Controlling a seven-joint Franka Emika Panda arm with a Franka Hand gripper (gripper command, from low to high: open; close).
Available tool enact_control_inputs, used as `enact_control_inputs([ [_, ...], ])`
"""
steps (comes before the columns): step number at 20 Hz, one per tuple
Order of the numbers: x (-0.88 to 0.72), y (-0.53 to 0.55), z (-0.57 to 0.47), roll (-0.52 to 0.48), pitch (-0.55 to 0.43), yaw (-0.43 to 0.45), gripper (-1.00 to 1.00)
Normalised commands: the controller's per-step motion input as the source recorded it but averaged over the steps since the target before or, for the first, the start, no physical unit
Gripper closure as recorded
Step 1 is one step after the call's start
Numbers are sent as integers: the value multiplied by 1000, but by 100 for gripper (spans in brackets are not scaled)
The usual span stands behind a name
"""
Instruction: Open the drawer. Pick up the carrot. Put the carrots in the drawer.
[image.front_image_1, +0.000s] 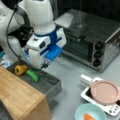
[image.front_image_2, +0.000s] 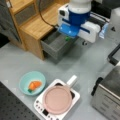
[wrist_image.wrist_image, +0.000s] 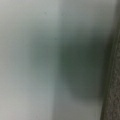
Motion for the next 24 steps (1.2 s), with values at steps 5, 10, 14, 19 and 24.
enact_control_inputs([
  [5,599,92,193,24,188,-145,-100],
  [10,567,33,258,52,217,-122,-100],
  [14,579,9,231,54,247,-125,-100],
  [19,619,-30,182,33,274,-129,-100],
  [24,556,-85,122,36,287,-128,-100],
])
